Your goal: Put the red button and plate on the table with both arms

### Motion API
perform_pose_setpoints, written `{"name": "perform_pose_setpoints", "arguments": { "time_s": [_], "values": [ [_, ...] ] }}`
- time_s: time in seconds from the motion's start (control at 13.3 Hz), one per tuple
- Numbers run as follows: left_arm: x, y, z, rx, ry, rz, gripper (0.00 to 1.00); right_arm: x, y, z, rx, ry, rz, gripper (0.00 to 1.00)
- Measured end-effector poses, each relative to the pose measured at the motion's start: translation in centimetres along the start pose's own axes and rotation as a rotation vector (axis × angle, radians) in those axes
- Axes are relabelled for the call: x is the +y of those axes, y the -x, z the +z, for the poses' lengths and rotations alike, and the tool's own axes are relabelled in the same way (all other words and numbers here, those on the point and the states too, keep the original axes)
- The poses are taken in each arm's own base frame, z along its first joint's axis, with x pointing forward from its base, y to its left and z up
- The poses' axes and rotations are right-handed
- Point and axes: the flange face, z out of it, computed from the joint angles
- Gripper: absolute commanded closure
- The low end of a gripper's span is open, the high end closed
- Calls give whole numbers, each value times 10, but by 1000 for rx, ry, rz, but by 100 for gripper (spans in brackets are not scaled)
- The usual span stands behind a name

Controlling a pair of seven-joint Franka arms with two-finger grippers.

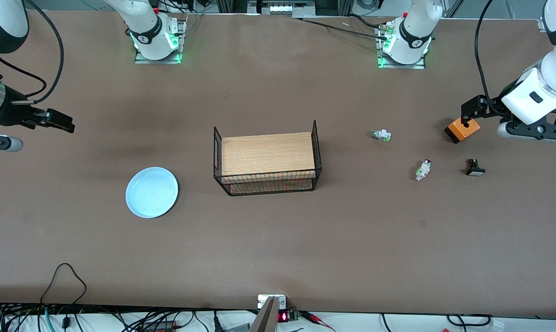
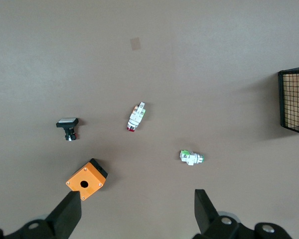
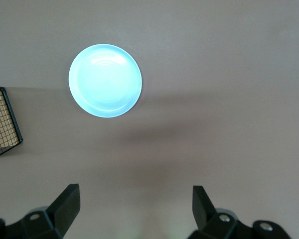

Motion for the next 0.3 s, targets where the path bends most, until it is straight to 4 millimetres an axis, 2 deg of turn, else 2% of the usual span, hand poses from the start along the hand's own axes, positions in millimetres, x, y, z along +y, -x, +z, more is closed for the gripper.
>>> {"name": "perform_pose_setpoints", "arguments": {
  "time_s": [0.3],
  "values": [
    [0,0,0,0,0,0,0,0,0,0,-1,0,-15,0]
  ]
}}
